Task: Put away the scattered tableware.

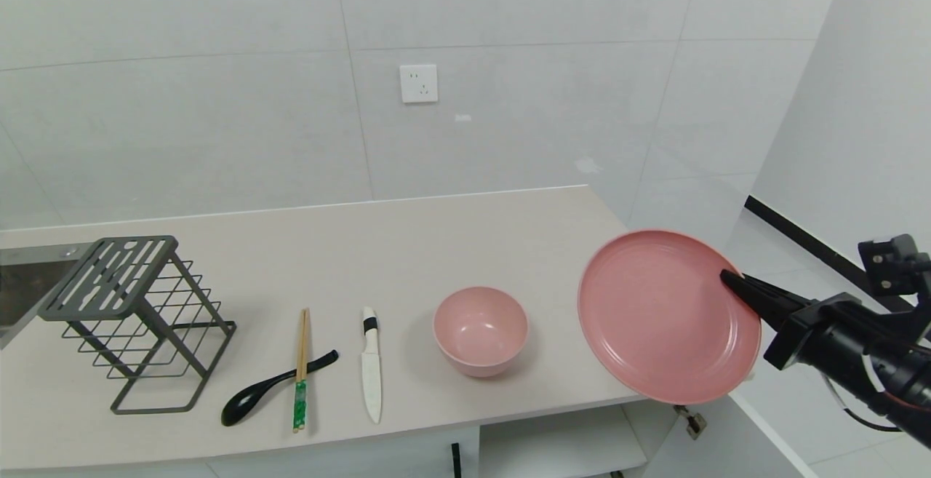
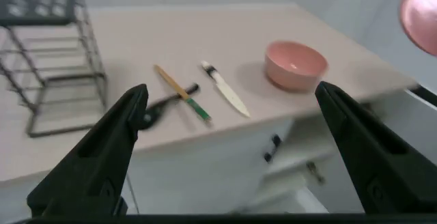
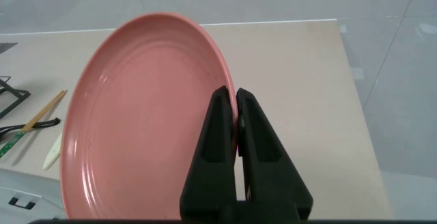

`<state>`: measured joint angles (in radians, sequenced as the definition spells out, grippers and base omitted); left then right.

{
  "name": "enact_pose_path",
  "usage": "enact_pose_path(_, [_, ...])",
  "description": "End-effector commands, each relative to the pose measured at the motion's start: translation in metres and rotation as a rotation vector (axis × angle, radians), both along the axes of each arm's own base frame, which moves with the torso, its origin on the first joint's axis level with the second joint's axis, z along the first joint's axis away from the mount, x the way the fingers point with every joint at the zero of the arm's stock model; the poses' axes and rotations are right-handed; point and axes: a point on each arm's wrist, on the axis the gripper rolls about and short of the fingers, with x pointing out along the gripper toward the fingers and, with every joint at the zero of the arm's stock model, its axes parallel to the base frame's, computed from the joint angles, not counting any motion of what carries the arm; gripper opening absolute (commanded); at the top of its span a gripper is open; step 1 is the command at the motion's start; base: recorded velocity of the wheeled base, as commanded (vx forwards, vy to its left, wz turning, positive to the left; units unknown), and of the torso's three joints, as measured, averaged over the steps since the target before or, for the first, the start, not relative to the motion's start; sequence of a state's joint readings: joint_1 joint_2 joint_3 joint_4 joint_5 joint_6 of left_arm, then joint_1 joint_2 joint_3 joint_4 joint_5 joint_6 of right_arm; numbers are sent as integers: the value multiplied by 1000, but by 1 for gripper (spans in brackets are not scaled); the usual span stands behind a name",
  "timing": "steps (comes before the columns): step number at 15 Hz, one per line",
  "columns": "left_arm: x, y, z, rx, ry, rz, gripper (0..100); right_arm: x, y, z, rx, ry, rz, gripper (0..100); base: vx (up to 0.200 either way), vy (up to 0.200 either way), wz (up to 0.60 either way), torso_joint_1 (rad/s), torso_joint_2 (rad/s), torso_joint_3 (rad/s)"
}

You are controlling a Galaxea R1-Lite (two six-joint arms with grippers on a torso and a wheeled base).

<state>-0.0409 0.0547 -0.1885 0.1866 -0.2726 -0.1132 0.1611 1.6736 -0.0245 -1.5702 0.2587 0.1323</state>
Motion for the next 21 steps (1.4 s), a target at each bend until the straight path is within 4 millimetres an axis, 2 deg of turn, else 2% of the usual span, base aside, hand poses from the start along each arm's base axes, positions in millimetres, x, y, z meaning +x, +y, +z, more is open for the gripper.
enact_pose_path(1, [15,-1,19,0,134,-106,100,0,0,0,2,-1,22,0,0,0,0,0,0,0])
enact_pose_path(5, [43,-5,46,-10,162,-182,100,1,0,0,2,1,28,0,0,0,0,0,0,0])
enact_pose_path(6, [44,-5,47,-11,166,-185,100,1,0,0,2,1,28,0,0,0,0,0,0,0])
enact_pose_path(8, [67,-8,57,-17,265,-209,100,1,0,0,1,-3,27,0,0,0,0,0,0,0])
enact_pose_path(11, [114,-12,65,-20,435,-205,100,1,-1,2,4,-10,25,0,0,0,0,0,0,0])
enact_pose_path(13, [143,-15,63,-25,488,-206,100,2,0,4,5,-20,25,0,0,0,0,0,0,0])
enact_pose_path(14, [165,-20,57,-20,510,-224,100,2,0,4,4,-24,25,0,0,0,0,0,0,0])
enact_pose_path(16, [188,-34,47,4,533,-281,100,0,-1,10,10,-54,27,0,0,0,0,0,0,0])
enact_pose_path(18, [201,-50,35,48,590,-312,100,-2,-1,14,13,-75,25,0,0,0,0,0,0,0])
enact_pose_path(21, [219,-72,28,77,601,-346,100,-2,0,12,12,-64,33,0,0,0,0,0,0,0])
